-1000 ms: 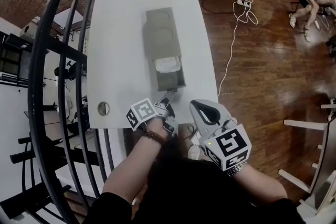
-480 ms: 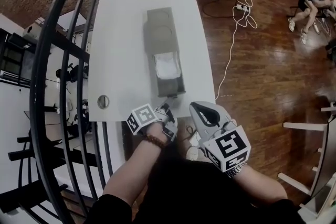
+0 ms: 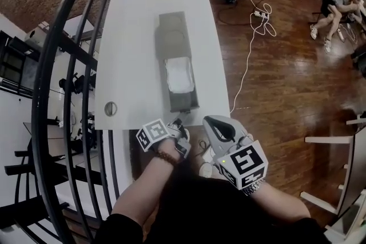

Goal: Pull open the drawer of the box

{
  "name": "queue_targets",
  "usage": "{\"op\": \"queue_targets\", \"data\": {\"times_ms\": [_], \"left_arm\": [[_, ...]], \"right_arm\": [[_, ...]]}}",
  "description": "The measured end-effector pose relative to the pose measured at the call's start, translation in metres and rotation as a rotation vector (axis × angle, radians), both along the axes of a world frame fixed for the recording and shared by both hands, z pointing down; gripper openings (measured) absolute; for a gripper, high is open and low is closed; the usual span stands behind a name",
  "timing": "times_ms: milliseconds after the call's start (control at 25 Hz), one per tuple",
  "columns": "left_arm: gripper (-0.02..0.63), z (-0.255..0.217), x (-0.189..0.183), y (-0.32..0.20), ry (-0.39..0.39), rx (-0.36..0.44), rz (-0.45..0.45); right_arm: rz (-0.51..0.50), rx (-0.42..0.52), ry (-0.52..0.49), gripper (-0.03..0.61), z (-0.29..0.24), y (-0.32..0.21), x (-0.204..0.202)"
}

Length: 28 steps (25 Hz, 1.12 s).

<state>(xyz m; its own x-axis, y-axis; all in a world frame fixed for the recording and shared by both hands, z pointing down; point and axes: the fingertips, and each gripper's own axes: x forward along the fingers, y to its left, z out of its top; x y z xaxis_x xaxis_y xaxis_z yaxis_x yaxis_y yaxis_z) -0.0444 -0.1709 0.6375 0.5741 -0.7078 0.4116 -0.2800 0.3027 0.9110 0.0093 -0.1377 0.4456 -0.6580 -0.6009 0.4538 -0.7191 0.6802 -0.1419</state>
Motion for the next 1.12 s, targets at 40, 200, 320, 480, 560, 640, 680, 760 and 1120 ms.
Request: {"op": "queue_targets", "data": {"times_ms": [40, 200, 320, 480, 560, 640, 680, 760, 1120], "left_arm": [[0.063, 0.001, -0.001, 0.002, 0.000, -0.001, -0.002], [0.063, 0.001, -0.001, 0.004, 0.000, -0.002, -0.006], [0.063, -0.001, -0.005, 0.003, -0.005, 0.008, -0.016], [0.063, -0.001, -0.003, 0.000, 0.001, 0.013, -0.024], [0.064, 0.003, -0.003, -0.001, 0.006, 0.002, -0.025], [0.064, 0.007, -0.005, -0.002, 0.004, -0.005, -0.030], [0.064, 0.008, -0.006, -0.003, 0.002, -0.004, -0.031], [0.064, 0.007, -0.006, -0.005, -0.005, 0.003, -0.029], [0.150, -0.002, -0.008, 0.010, -0.055, 0.004, -0.021]], "right_arm": [[-0.003, 0.000, 0.001, -0.011, 0.000, 0.002, -0.001], [-0.011, 0.003, 0.006, -0.011, -0.005, 0.005, -0.002], [-0.021, 0.008, 0.007, -0.011, -0.006, 0.007, -0.005], [-0.032, 0.014, 0.014, -0.010, -0.008, 0.008, -0.005], [-0.031, 0.017, 0.013, -0.010, -0.008, 0.009, -0.005], [-0.030, 0.020, 0.010, -0.011, -0.009, 0.010, -0.006], [-0.031, 0.023, 0.010, -0.011, -0.010, 0.010, -0.005], [-0.029, 0.027, 0.011, -0.011, -0.011, 0.012, -0.004], [-0.031, 0.050, -0.009, -0.010, -0.020, 0.024, 0.000]]}}
